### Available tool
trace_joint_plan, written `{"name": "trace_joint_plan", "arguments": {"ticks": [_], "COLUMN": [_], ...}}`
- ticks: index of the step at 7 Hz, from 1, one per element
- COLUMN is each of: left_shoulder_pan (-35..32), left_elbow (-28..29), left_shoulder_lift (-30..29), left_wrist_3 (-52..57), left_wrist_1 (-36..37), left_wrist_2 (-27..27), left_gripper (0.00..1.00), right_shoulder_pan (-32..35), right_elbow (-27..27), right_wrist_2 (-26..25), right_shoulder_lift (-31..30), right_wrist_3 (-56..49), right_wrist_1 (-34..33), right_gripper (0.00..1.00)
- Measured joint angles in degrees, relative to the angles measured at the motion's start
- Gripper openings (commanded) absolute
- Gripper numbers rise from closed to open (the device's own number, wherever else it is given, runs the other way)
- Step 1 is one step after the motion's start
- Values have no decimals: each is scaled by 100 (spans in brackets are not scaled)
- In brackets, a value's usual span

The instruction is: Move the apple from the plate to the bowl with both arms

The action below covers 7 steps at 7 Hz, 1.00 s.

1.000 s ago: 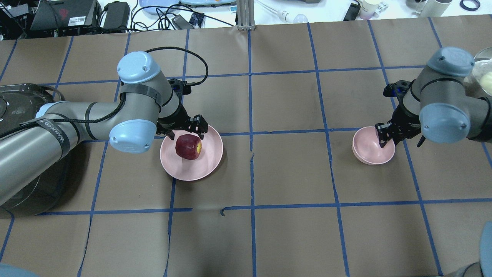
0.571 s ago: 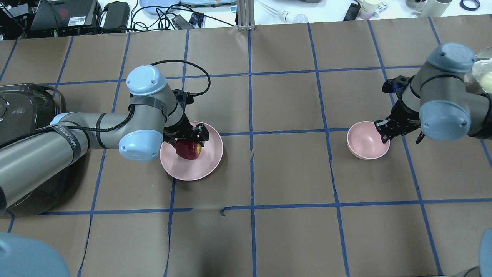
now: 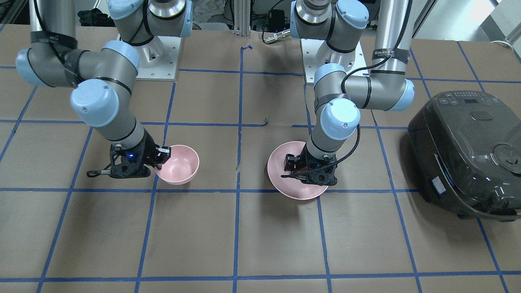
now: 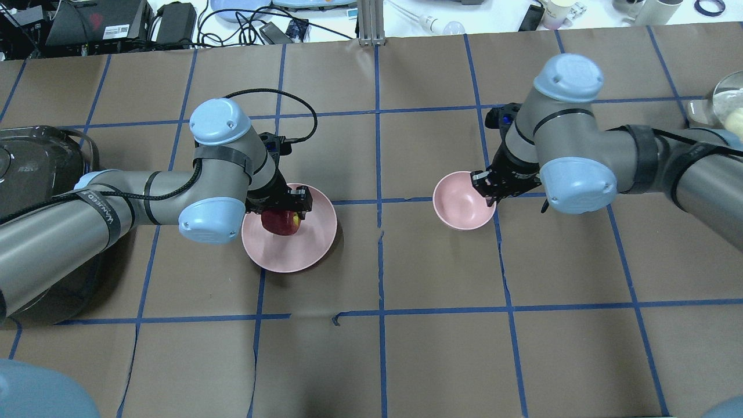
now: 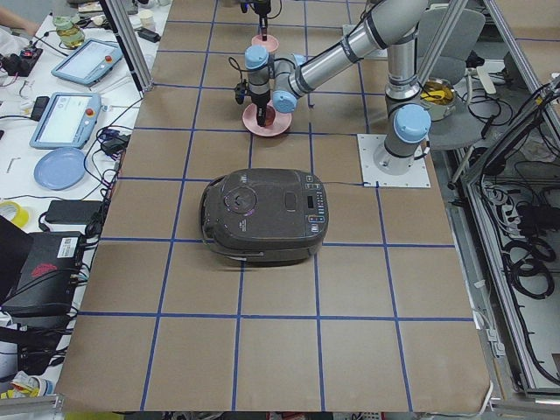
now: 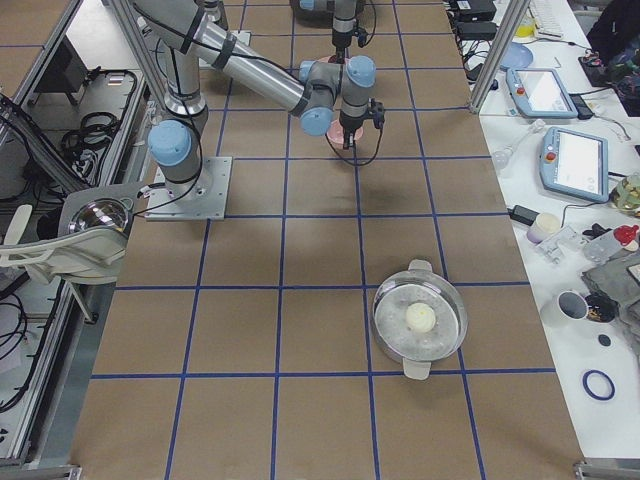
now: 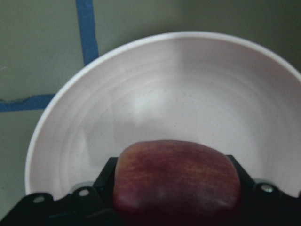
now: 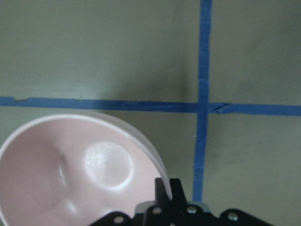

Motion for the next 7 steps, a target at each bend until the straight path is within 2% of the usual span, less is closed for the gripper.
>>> {"name": "trace_joint_plan", "arguments": {"ticks": [1, 2, 4, 5, 7], "left_shoulder_pan": [-16, -64, -332, -537, -1080], "left_elbow": [167, 344, 610, 776, 1024], "left_shoulder_lift": [97, 139, 155, 120, -6], "left_wrist_3": [-115, -391, -1067, -1490, -2329], "left_wrist_1": [-97, -209, -266, -277, -245], "left_wrist_2": [-6, -33, -188, -260, -301], "left_gripper": [18, 19, 20, 19, 19], "right_shoulder_pan": [217, 304, 344, 346, 351], "right_elbow": [129, 252, 280, 81, -861], "right_wrist_2": [26, 14, -29, -54, -206], "right_shoulder_lift": [15, 38, 39, 12, -155], "right_wrist_3": [297, 406, 454, 484, 550], "right_wrist_1": [-27, -66, -106, -71, 679], "right_gripper": [0, 99, 100, 100, 100]}}
